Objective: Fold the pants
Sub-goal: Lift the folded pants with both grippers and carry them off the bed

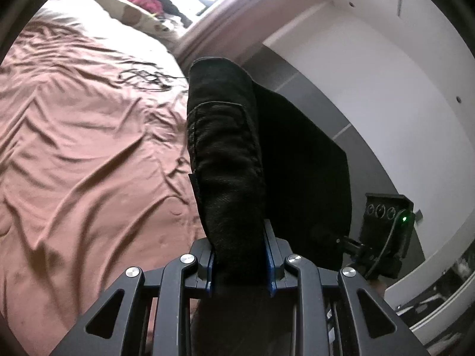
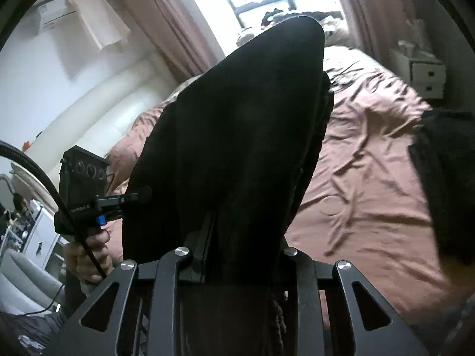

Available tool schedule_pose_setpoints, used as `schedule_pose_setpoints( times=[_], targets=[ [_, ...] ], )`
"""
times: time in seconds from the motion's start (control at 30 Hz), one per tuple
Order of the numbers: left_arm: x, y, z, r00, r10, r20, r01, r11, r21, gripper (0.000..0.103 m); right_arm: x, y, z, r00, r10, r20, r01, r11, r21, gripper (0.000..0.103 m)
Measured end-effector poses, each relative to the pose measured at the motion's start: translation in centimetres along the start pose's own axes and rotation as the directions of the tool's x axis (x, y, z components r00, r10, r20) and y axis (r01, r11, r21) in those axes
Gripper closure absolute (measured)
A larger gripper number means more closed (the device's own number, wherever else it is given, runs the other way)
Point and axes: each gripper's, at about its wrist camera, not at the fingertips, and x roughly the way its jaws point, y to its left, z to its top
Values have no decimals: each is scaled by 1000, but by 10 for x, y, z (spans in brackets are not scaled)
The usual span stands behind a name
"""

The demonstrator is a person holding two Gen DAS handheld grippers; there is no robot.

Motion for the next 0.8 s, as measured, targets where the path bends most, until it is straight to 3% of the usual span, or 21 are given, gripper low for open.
schedule_pose_setpoints(
  times=[0.4, 0.8],
  targets=[
    [69, -64, 17, 997, -54, -60, 59, 994, 87, 76, -79, -32, 0, 992, -103, 71, 104, 994, -14, 80],
    [150, -101, 26, 988, -94, -123, 111, 984, 137, 76, -133, -73, -7, 979, -168, 112, 168, 986, 15, 81]
  ],
)
